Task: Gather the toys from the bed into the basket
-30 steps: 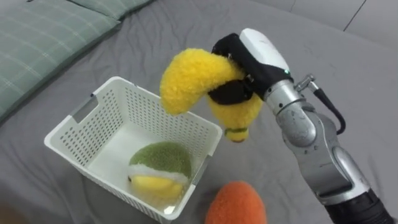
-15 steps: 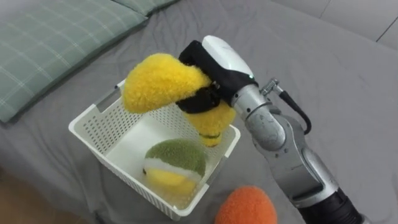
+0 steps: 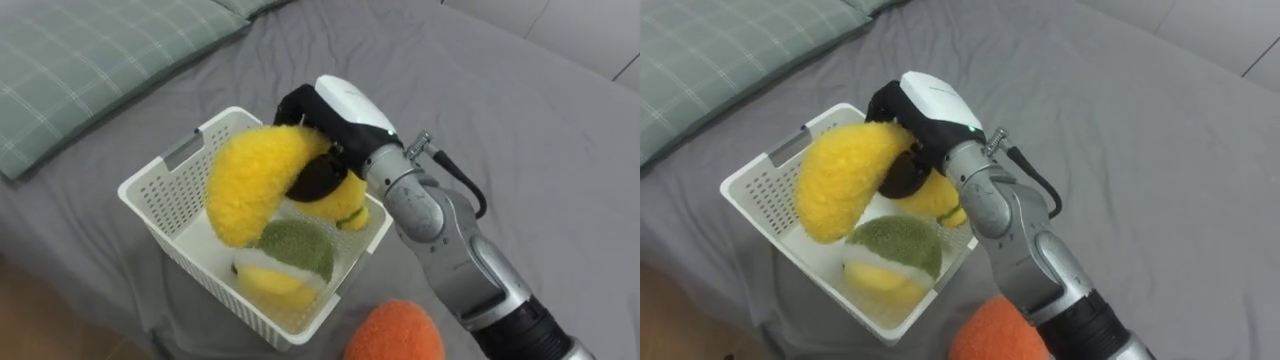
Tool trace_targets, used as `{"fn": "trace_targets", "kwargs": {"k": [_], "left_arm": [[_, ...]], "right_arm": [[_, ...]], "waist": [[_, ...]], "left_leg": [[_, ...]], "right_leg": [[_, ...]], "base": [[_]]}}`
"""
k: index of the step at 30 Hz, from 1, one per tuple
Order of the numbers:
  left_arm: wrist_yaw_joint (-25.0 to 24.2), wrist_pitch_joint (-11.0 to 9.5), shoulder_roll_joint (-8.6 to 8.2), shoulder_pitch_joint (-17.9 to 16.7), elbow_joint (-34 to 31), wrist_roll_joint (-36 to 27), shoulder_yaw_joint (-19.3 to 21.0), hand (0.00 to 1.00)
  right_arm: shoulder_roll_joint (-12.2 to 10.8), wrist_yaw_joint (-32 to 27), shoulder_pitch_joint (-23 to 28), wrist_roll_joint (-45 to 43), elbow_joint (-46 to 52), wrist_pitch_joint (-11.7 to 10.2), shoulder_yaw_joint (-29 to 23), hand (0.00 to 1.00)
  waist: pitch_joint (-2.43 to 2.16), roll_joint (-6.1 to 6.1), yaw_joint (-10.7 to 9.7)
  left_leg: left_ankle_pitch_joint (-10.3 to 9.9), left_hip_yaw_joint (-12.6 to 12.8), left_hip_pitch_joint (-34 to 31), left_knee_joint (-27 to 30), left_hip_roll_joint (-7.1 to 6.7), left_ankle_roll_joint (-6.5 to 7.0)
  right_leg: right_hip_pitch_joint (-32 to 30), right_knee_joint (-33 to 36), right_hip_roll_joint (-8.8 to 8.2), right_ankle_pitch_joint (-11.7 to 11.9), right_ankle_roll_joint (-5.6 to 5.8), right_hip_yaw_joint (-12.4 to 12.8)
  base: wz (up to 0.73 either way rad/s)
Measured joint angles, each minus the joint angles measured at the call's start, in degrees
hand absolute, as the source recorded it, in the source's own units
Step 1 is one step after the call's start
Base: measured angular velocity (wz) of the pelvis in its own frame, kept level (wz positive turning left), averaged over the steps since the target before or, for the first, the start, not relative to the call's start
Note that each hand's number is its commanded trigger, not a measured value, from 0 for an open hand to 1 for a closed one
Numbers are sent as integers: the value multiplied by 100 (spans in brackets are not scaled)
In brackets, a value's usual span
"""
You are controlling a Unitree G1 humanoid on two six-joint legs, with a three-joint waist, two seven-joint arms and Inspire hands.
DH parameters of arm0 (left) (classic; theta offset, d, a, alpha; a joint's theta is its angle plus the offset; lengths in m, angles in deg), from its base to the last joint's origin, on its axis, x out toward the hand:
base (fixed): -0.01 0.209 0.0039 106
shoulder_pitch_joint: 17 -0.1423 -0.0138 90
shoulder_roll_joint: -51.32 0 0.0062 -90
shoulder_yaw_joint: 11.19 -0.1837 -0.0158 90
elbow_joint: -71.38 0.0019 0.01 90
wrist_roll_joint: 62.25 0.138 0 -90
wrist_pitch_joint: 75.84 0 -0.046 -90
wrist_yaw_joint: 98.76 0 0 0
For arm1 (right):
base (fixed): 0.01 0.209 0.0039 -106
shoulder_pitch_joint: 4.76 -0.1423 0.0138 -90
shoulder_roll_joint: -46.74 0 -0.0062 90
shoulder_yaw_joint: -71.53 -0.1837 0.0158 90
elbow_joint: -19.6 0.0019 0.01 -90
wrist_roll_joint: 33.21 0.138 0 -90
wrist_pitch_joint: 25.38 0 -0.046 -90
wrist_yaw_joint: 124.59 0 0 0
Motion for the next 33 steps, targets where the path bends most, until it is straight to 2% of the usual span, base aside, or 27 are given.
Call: {"fn": "trace_targets", "kwargs": {"k": [8, 12, 18, 23, 30, 33], "left_arm": [[-107, 19, 12, 11, 14, -18, -11, 0], [-104, 17, 18, 55, 29, -18, -160, 0], [-104, 17, 6, 85, 59, -10, -160, 0], [-105, 16, -23, 84, 59, -4, -144, 0], [-109, 11, -48, 83, 57, -23, -50, 0], [-103, 2, -49, 81, 65, -8, -33, 0]], "right_arm": [[17, 3, 0, 102, -83, 0, 14, 0], [18, 0, 0, 299, -176, 0, 14, 0], [53, -14, -5, 332, -183, -20, 2, 0], [60, -25, -14, 327, -183, -29, -32, 0], [59, -187, -15, 392, -183, -38, -400, 0], [76, -265, -15, 687, -183, -111, -463, 0]], "waist": [[7, 9, -17], [20, 28, -41], [39, 54, -38], [13, 18, -65], [8, 13, -102], [9, 14, -162]], "left_leg": [[0, 20, 5, -11, 5, 0], [-1, 20, -2, -13, 5, 0], [-4, 36, -8, -22, 6, 3], [-4, 36, -8, -22, 7, 3], [-2, 41, 9, -8, 8, 3], [-2, 47, 27, -10, 12, 2]], "right_leg": [[-17, -7, 0, 0, 0, 13], [-16, -7, 1, 0, 0, 16], [-29, -10, 3, 0, 0, 38], [-29, -17, 8, 0, 0, 44], [-15, -16, 21, 0, 0, 128], [-5, -16, 26, 0, 0, 154]], "base": [[0], [0], [0], [0], [0], [0]]}}
